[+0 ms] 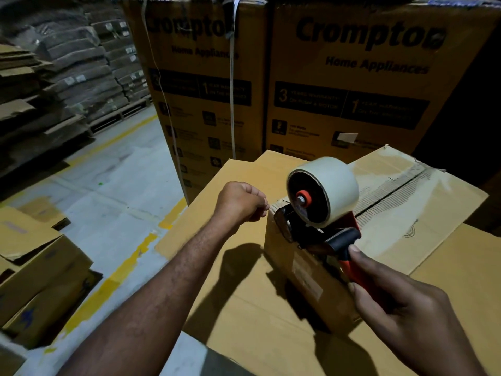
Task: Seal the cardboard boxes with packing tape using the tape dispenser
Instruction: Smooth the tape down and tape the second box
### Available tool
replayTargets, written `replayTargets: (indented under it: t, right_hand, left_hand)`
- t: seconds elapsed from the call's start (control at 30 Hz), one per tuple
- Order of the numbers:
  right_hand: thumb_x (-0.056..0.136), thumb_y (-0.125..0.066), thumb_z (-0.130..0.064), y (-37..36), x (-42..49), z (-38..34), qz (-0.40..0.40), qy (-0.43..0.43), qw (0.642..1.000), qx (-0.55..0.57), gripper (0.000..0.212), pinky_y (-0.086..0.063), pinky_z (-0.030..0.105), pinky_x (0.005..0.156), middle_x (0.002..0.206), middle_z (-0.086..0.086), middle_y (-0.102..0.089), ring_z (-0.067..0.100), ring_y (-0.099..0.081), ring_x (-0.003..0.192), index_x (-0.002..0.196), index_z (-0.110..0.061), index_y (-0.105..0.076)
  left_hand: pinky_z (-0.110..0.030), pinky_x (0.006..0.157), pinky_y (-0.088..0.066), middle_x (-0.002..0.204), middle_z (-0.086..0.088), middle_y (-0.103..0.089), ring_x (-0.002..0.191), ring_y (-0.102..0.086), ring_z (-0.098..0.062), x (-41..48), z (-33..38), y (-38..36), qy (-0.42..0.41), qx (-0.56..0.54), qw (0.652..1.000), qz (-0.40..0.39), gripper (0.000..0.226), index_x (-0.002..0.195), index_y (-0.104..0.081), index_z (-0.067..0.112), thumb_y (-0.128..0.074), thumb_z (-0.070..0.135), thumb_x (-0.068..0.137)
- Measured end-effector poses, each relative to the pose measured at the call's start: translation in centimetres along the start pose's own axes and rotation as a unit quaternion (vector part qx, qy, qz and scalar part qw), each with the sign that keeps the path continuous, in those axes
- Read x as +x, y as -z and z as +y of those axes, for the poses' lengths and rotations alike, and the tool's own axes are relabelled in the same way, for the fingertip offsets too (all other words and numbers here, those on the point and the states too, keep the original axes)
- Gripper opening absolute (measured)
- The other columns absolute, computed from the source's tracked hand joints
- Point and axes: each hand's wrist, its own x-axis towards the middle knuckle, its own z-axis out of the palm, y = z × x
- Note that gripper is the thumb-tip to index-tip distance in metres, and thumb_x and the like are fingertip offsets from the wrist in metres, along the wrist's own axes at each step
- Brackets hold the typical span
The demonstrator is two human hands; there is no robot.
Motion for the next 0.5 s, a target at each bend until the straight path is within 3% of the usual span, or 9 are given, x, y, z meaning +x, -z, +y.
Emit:
replayTargets:
  t: [0.2,0.3,0.4,0.5]
  right_hand:
    - [0.079,-0.061,-0.040,-0.2,-0.1,-0.1,-0.010,-0.006,1.000,0.009,0.046,-0.042,0.000,0.077,0.112,-0.018,-0.068,-0.023,-0.056,0.089,0.121,-0.022,-0.069]
    - [0.079,-0.061,-0.041,-0.3,-0.1,-0.1,-0.012,-0.011,1.000,0.006,0.047,-0.043,0.002,0.078,0.113,-0.016,-0.068,-0.021,-0.057,0.092,0.122,-0.023,-0.068]
    - [0.078,-0.061,-0.042,0.0,-0.1,0.0,-0.002,-0.011,1.000,0.003,0.048,-0.048,0.007,0.080,0.116,-0.018,-0.067,-0.012,-0.063,0.098,0.123,-0.027,-0.066]
    - [0.077,-0.068,-0.035,0.3,0.0,0.0,0.002,-0.011,1.000,-0.005,0.046,-0.047,0.006,0.081,0.116,-0.019,-0.067,-0.009,-0.064,0.098,0.123,-0.029,-0.066]
  left_hand:
    - [-0.044,0.069,-0.064,0.074,-0.010,-0.076,0.069,-0.073,-0.026,-0.1,-0.8,-0.1,0.009,-0.004,1.000,0.006,0.009,0.082,-0.075,0.004,-0.074,0.011,0.089]
    - [-0.042,0.067,-0.064,0.074,-0.004,-0.076,0.072,-0.075,-0.026,0.1,-1.2,-0.2,-0.006,0.037,0.999,0.008,0.017,0.083,-0.075,0.008,-0.080,0.024,0.086]
    - [-0.041,0.065,-0.062,0.078,-0.001,-0.075,0.065,-0.069,-0.020,0.7,-1.6,-0.1,0.010,0.122,0.992,-0.003,0.027,0.085,-0.072,0.014,-0.082,0.039,0.082]
    - [-0.033,0.065,-0.053,0.088,0.003,-0.069,0.073,-0.062,-0.012,1.1,-2.3,0.2,0.005,0.275,0.961,-0.005,0.035,0.095,-0.065,0.022,-0.084,0.045,0.078]
